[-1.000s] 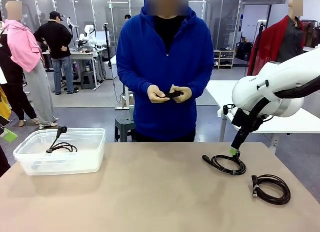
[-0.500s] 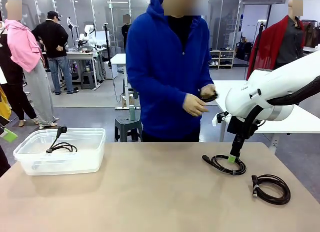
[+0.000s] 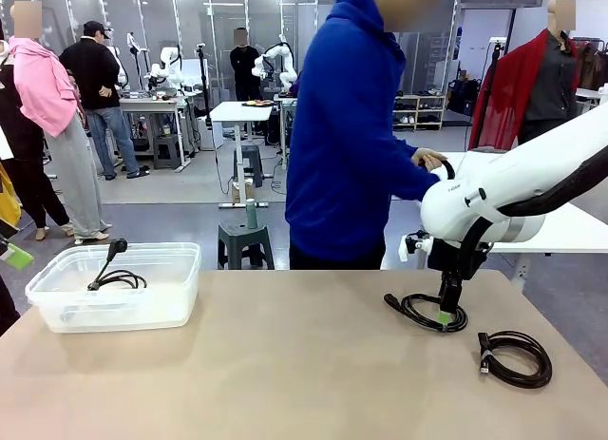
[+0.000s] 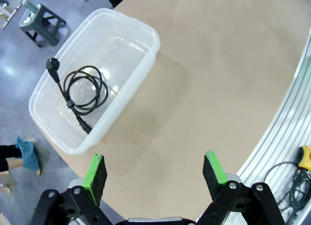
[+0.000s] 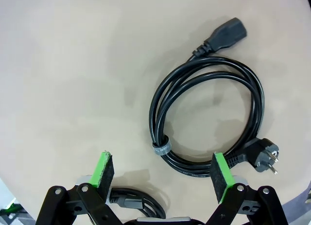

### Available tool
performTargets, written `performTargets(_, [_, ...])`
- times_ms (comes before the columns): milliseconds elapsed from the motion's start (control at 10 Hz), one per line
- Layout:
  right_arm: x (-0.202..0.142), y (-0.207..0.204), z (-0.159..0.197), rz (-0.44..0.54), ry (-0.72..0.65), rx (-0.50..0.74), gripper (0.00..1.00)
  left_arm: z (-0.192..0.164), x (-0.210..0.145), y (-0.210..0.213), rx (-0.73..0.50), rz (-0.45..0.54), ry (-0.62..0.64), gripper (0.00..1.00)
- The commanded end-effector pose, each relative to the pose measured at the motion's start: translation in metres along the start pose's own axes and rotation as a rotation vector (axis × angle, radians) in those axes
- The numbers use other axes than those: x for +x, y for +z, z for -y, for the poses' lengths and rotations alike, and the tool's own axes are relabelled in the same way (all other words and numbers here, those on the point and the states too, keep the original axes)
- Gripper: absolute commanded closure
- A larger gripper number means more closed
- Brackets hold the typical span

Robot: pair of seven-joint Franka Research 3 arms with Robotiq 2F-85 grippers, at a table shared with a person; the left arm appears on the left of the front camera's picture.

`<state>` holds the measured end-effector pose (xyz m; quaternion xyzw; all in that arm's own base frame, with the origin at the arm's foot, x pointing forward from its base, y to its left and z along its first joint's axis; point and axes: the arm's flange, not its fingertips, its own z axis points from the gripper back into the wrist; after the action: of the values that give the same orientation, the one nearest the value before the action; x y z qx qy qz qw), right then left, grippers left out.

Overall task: Organize and store the cables.
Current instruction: Place the Power Cable into the Organizing box.

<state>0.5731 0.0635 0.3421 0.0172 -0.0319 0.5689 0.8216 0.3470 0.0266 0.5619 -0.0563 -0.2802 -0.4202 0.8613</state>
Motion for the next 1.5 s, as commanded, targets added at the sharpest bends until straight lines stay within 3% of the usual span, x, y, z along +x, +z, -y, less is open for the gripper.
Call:
performTargets(0, [0.002,-0.002,0.006,-0.018,0.052,-0.001,0.00,0.001,0.001,0.001,0.008,-0.007,-0.004,0.00])
performTargets(500, [0.003,-0.007,0.006,-0.029,0.057,0.011,0.00,0.001,0.001,0.001,0.008,-0.007,-0.004,0.00])
performTargets(900, [0.002,-0.016,0.013,-0.064,0.185,-0.012,0.00,0.001,0.001,0.001,0.008,-0.007,-0.004,0.00])
performTargets(1400, [-0.001,-0.026,0.019,-0.061,0.216,0.035,0.00,0.001,0.001,0.001,0.008,-0.007,-0.004,0.00])
